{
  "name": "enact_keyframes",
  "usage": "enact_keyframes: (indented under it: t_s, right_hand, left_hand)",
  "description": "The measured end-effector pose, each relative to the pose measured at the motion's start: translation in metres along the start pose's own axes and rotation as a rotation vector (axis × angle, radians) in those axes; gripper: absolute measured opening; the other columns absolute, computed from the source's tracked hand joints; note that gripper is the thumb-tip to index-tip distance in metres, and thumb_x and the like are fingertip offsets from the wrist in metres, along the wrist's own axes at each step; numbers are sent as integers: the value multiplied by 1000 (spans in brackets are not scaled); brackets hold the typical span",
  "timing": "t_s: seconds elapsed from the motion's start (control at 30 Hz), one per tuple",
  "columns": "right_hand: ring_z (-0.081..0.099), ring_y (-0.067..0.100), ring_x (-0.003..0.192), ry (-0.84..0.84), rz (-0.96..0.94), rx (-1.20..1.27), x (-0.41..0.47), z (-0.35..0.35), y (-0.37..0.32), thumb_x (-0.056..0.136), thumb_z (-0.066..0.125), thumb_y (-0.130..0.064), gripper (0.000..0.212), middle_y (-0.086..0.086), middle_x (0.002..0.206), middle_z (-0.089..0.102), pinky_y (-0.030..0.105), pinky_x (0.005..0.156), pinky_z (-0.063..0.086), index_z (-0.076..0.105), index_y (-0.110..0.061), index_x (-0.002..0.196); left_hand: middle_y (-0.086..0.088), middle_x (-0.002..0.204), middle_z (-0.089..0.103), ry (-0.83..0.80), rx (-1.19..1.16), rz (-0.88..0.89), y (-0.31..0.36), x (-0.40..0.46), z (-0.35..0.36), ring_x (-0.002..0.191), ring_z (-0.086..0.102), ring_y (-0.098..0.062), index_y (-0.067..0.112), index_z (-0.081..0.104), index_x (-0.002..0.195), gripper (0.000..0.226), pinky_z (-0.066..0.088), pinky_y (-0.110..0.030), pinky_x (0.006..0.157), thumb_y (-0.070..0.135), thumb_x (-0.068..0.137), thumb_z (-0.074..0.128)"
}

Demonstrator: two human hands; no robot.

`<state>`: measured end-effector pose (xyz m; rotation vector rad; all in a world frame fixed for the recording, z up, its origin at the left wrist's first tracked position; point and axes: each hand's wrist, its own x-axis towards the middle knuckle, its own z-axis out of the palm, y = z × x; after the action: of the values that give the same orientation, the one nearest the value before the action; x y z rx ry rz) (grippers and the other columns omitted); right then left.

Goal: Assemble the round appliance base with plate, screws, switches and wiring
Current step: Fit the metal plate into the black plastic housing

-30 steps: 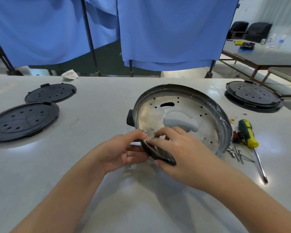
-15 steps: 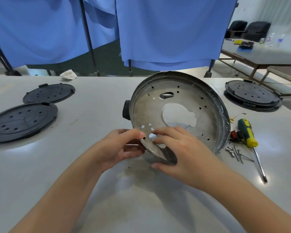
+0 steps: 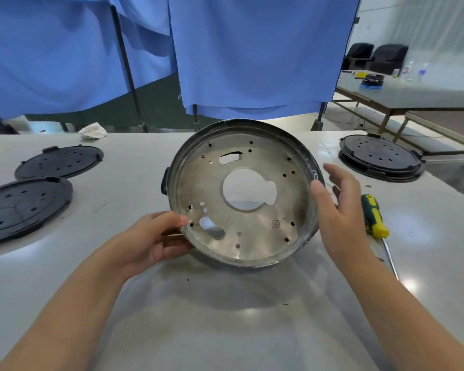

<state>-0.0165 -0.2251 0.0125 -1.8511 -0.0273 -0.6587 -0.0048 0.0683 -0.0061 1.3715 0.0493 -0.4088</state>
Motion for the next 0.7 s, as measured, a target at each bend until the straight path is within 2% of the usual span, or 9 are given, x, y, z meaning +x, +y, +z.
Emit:
enact_keyframes:
  t_s: [0.1,0.17,0.23,0.3,0.43,0.5,0.6,0.7]
  right_hand:
    - [43,4,124,-32,232,101,3,-2,10,85,55,-43,53,-11,133,47,28,103,36,43,-31,135]
    - [58,15,113,-164,455,276,6,-3,13,87,60,-29,41,-3,122,63,39,101,45,54,-23,127]
    - [68,21,95,-276,598,410,5,-3,13,86,61,-16,29,3,105,72,39,88,54,61,-21,115]
    - [70,21,87,-295,591,393,5,-3,15,85,62,-9,28,5,99,73,36,79,57,61,-23,109]
    - [69,20,93,-281,494,261,4,-4,19,84,67,-11,31,-1,102,70,44,88,54,56,-34,102]
    - [69,18,90,-292,481,264,4,-5,20,86,65,-11,29,-4,99,71,44,88,55,56,-34,101]
    - [70,15,86,-301,467,278,4,-6,21,88,63,-10,28,-7,93,71,42,86,56,56,-36,97]
    - [69,17,91,-305,471,274,4,-7,23,89,62,-10,30,-5,99,70,42,87,55,56,-38,97]
  left_hand:
    - [-22,109,71,-10,-22,-9,-2,2,-5,88,73,-28,3,77,96,48,59,-32,71,25,53,77]
    - [-23,110,71,-21,-31,2,-3,2,-7,89,73,-28,3,77,96,48,60,-32,70,23,52,76]
    - [-21,110,71,-35,-20,17,-2,2,-8,89,73,-27,4,77,96,49,60,-31,69,24,52,75]
    - [-21,110,71,-39,-11,32,-2,2,-8,88,73,-27,4,76,99,51,59,-31,67,24,52,74]
    - [-19,104,73,-11,-29,38,-4,5,-11,82,74,-25,-1,67,108,50,59,-30,63,14,60,68]
    - [-19,102,74,-4,-36,36,-4,6,-13,81,74,-25,-1,70,104,43,59,-30,62,15,65,65]
    - [-20,100,74,-7,-21,31,-5,7,-15,81,74,-25,4,77,93,42,60,-30,63,22,55,73]
    - [-20,101,74,5,-37,27,-6,9,-13,81,74,-25,1,72,102,43,60,-30,63,19,63,69]
